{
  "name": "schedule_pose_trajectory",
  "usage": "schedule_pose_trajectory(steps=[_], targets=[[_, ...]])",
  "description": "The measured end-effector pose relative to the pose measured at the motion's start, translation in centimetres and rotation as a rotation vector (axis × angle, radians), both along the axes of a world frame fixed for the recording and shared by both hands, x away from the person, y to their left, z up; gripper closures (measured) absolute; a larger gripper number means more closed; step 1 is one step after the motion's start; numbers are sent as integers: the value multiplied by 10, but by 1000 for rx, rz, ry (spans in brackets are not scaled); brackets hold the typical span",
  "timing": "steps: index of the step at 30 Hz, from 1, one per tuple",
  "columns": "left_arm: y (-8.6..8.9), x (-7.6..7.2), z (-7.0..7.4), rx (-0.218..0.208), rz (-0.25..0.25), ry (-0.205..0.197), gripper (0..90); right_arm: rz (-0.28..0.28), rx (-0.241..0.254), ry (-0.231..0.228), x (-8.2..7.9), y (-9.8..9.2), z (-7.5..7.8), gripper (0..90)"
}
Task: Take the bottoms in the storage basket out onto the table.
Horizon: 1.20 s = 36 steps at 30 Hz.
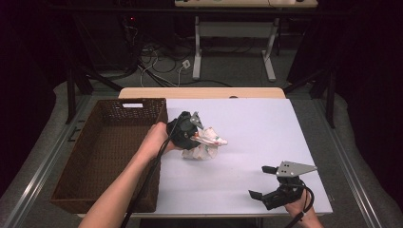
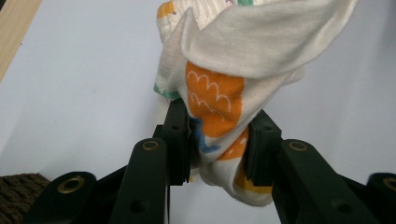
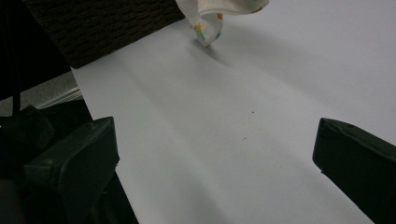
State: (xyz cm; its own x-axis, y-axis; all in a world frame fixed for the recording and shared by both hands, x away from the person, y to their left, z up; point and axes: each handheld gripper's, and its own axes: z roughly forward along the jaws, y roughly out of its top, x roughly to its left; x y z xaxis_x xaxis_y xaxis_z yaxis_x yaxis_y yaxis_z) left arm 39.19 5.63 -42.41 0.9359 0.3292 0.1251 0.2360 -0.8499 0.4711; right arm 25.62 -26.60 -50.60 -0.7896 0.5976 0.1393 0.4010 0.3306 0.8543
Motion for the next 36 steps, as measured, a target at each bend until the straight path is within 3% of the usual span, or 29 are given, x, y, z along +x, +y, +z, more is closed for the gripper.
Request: schedule_pose_trajectory(steps=[14,36], targets=[[-5,2,-14,-19,30,39,668,1,-1,-1,0,0,0,0],[-15,5,-35,23,59,90,653,6,-9,5,0,0,0,0]])
